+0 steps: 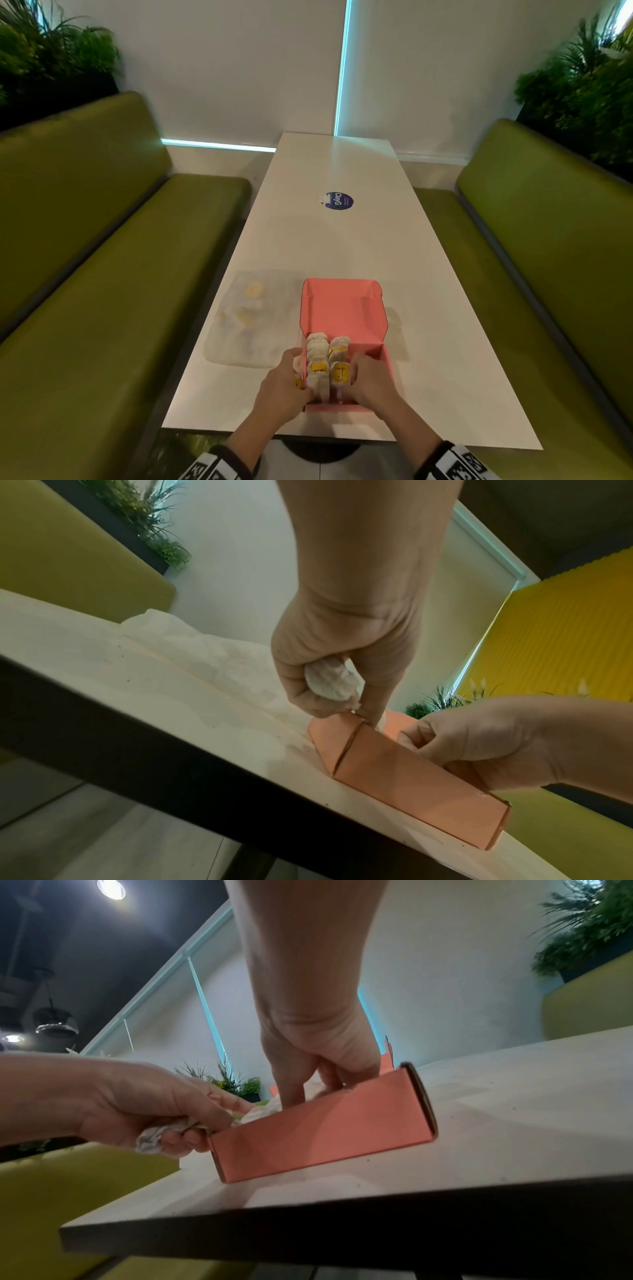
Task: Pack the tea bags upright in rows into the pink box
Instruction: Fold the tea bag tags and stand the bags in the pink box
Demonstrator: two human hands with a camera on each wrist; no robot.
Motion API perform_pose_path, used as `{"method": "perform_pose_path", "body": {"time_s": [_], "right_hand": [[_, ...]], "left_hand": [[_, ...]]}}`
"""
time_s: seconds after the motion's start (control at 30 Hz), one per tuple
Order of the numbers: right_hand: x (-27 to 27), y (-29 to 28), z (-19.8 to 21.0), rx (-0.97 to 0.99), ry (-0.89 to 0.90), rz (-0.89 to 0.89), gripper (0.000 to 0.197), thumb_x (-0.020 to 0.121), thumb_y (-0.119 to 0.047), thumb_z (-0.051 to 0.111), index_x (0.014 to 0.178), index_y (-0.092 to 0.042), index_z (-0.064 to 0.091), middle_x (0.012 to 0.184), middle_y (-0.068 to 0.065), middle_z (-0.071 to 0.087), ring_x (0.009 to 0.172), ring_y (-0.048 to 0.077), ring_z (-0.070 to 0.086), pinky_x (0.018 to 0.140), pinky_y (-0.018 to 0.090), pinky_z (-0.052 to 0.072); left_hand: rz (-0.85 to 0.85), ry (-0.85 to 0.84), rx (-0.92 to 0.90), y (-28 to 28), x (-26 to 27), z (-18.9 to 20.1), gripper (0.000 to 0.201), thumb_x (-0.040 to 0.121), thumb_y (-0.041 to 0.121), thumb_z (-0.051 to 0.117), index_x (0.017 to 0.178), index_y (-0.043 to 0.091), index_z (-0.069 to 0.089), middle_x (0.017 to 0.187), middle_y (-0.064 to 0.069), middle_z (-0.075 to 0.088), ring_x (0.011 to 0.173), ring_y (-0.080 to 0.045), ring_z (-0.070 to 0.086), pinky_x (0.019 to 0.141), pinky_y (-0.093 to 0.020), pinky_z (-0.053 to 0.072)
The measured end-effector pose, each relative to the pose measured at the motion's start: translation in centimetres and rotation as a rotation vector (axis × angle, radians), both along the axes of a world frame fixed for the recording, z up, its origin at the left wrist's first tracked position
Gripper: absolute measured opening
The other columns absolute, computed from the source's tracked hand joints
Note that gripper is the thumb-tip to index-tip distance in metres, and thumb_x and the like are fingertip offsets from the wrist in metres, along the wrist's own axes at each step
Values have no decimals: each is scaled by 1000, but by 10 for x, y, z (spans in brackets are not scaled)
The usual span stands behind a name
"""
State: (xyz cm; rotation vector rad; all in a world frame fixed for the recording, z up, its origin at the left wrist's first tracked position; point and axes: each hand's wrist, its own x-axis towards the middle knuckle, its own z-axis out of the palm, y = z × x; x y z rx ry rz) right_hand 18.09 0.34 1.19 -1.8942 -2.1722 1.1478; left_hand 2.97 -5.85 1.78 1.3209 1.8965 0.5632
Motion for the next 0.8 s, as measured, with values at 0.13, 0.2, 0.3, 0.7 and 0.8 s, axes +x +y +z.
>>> {"method": "perform_pose_path", "body": {"time_s": [0.13,0.2,0.3,0.7,0.8], "right_hand": [[-6,-4,-5,61,-9,41,30,88,-14,60,67,-26,41,69,-9,46,59,-1,39,53,8,37],[-7,-4,-8,101,13,23,36,82,-8,61,61,-24,38,63,-10,43,55,-1,40,51,8,35],[-9,-3,-14,190,13,32,28,78,-4,62,63,-21,46,75,-8,48,62,2,47,56,9,37],[-1,-1,-18,108,201,-116,36,77,-12,69,97,-18,40,82,-2,57,75,14,59,63,25,50],[-2,-2,-18,100,200,-73,36,79,-15,69,101,-20,41,94,-1,59,88,16,61,74,29,54]], "left_hand": [[-19,9,-16,0,1,2,64,84,31,65,137,24,31,124,-2,57,107,-19,57,91,-30,47],[-25,4,-21,0,0,2,66,83,32,66,138,23,30,124,-2,57,106,-18,57,90,-29,47],[-46,0,-8,-1,0,3,65,84,32,65,137,22,30,126,-1,56,99,-10,52,88,-23,44],[-22,-26,-8,1,-3,-8,70,80,35,69,138,26,30,121,1,58,98,-14,55,85,-27,49],[-20,-33,-10,0,-3,-8,71,79,34,69,138,26,31,120,0,60,101,-17,57,86,-30,50]]}}
